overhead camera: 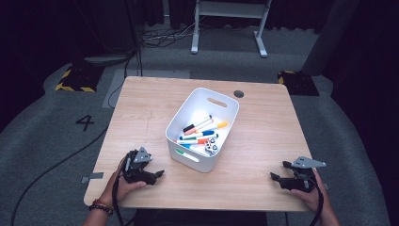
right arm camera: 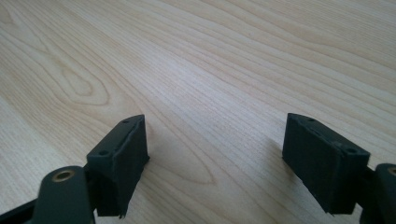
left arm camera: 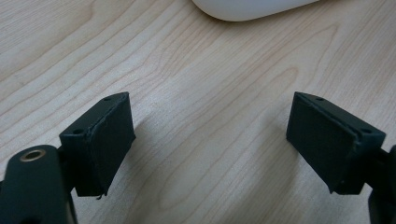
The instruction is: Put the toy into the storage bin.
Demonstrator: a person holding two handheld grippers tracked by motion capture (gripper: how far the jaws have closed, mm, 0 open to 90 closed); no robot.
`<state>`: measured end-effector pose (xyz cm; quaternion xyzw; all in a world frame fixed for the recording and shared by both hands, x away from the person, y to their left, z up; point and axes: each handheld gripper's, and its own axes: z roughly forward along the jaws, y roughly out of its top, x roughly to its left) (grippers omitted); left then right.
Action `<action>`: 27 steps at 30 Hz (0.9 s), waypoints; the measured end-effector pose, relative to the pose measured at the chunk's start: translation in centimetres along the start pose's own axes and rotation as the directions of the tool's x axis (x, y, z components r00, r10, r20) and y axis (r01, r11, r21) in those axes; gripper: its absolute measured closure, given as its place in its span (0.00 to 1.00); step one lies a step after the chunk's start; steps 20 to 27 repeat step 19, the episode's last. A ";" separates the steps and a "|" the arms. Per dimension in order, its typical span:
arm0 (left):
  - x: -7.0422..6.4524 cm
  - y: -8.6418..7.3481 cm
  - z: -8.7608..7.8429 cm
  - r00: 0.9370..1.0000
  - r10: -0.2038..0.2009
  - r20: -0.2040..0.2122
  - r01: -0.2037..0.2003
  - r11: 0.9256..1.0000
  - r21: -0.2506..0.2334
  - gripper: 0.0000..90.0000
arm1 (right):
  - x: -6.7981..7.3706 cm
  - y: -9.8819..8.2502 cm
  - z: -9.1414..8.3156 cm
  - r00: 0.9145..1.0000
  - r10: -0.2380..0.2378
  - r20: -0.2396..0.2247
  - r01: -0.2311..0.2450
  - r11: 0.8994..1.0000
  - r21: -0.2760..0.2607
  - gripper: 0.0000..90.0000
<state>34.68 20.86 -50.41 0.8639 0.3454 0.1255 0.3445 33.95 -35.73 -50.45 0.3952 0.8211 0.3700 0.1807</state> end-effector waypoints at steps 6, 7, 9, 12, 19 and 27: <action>0.0 0.0 0.0 1.000 0.000 -0.001 0.000 1.000 0.001 0.17 | 0.0 0.0 0.0 1.000 0.000 0.000 0.000 1.000 -0.001 0.25; 0.0 0.0 0.0 1.000 0.000 0.000 0.000 1.000 0.000 0.17 | 0.0 0.0 0.0 1.000 0.000 0.000 0.000 1.000 -0.001 0.25; 0.0 0.0 0.0 1.000 0.000 0.000 0.000 1.000 0.000 0.17 | 0.0 0.0 0.0 1.000 -0.001 0.000 0.001 1.000 -0.001 0.25; 0.0 0.0 0.0 1.000 -0.003 0.001 0.003 1.000 0.000 0.17 | 0.0 0.0 0.0 1.000 0.000 0.000 0.000 1.000 0.000 0.25; 0.0 0.0 0.0 1.000 -0.006 0.001 0.006 1.000 0.000 0.17 | 0.0 0.0 0.0 1.000 0.000 0.001 0.000 1.000 0.000 0.25; 0.0 0.0 0.0 1.000 -0.006 0.001 0.006 1.000 0.000 0.17 | 0.0 0.0 0.0 1.000 0.000 0.001 0.000 1.000 0.000 0.25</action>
